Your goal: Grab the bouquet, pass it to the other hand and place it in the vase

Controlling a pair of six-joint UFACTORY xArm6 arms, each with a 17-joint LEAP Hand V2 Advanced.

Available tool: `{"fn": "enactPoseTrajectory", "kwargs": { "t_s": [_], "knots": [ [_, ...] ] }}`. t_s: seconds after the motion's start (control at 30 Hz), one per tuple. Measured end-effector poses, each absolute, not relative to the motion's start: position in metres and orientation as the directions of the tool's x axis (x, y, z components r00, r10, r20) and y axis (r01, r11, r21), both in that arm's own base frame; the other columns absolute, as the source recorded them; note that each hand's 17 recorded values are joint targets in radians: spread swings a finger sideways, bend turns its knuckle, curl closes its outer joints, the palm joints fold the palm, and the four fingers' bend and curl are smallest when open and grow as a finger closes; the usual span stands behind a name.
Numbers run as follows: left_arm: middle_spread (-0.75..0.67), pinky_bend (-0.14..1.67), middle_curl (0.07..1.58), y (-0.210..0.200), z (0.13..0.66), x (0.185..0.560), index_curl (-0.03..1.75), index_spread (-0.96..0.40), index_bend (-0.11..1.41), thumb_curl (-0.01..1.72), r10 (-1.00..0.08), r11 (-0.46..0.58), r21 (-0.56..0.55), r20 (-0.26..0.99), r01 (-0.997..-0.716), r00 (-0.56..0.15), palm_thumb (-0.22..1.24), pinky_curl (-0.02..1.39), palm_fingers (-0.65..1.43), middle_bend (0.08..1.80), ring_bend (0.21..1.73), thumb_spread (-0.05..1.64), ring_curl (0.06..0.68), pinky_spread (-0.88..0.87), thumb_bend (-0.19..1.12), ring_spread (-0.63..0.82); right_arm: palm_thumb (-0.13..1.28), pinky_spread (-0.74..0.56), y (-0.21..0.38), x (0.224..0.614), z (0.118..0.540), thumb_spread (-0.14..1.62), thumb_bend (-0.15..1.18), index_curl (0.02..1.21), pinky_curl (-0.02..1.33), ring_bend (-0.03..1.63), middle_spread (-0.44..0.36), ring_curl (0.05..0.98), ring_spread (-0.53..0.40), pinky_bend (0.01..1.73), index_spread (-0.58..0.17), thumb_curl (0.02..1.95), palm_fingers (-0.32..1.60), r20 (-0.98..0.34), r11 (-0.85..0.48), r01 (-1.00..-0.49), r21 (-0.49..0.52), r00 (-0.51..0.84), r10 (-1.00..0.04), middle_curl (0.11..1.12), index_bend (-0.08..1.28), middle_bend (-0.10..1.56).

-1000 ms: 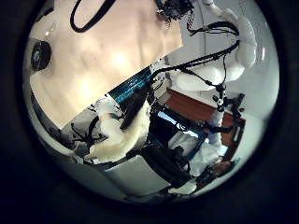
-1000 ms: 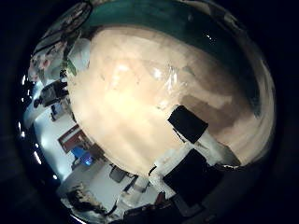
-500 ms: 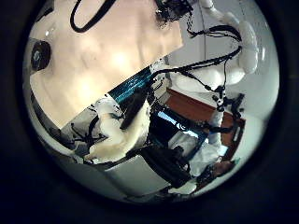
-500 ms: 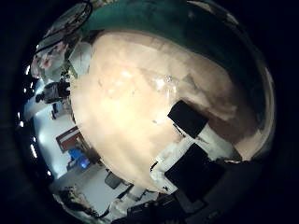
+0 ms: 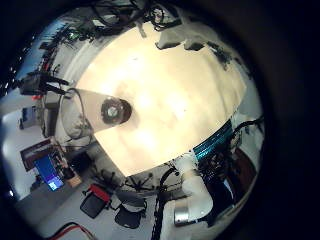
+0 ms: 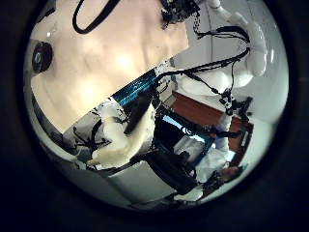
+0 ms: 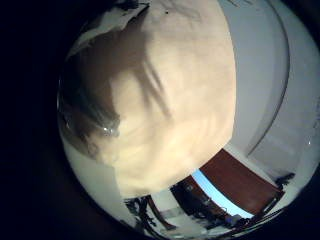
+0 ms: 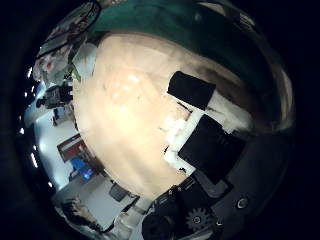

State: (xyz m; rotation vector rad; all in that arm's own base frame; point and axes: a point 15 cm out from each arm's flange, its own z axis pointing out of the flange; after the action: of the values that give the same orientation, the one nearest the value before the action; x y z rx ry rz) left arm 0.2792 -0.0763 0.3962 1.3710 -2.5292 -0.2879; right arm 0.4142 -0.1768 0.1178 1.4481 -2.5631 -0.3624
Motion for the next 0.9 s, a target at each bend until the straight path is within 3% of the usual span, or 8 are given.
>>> {"fn": "enactPoseTrajectory", "kwargs": {
  "t_s": [0.23,0.53,0.73,0.9],
  "knots": [
    [0.14,0.53,0.37,-0.078,0.396,0.283,0.42,-0.11,0.19,0.28,-0.839,0.541,0.287,0.122,-0.790,-0.531,0.25,0.02,0.32,0.19,0.51,1.20,0.177,0.44,-0.02,0.38,0.92,-0.41,-0.182,0.415,0.136,0.95,-0.01,0.66,0.26,1.19,-0.234,0.514,-0.255,1.26,-0.428,0.49,1.28,0.040,0.497,-0.825,0.269,-0.506,-0.862,0.73,0.55,0.90],
    [0.14,0.53,0.37,-0.078,0.394,0.284,0.42,-0.11,0.19,0.28,-0.840,0.539,0.293,0.122,-0.790,-0.529,0.25,0.02,0.31,0.19,0.51,1.20,0.179,0.44,-0.02,0.38,1.03,-0.27,-0.199,0.422,0.185,0.93,0.00,0.86,0.38,1.32,-0.192,0.594,-0.220,1.42,-0.387,0.55,1.24,0.021,0.524,-0.836,0.163,-0.528,-0.849,0.82,0.91,1.15],
    [0.14,0.53,0.37,-0.078,0.393,0.284,0.42,-0.11,0.19,0.28,-0.840,0.539,0.294,0.122,-0.789,-0.528,0.25,0.03,0.31,0.19,0.51,1.20,0.178,0.44,-0.02,0.38,1.11,-0.22,-0.213,0.422,0.235,0.93,0.02,0.90,0.44,1.38,-0.161,0.631,-0.208,1.46,-0.334,0.62,1.20,0.005,0.546,-0.830,0.110,-0.549,-0.836,0.82,1.01,1.25],
    [0.14,0.53,0.37,-0.078,0.396,0.285,0.42,-0.11,0.19,0.28,-0.840,0.540,0.288,0.120,-0.791,-0.529,0.25,0.03,0.32,0.19,0.51,1.20,0.178,0.44,-0.02,0.38,1.14,-0.20,-0.207,0.427,0.302,0.94,0.02,0.91,0.47,1.40,-0.146,0.649,-0.201,1.47,-0.306,0.67,1.17,-0.050,0.521,-0.853,0.041,-0.522,-0.851,0.81,1.05,1.28]
  ]
}}
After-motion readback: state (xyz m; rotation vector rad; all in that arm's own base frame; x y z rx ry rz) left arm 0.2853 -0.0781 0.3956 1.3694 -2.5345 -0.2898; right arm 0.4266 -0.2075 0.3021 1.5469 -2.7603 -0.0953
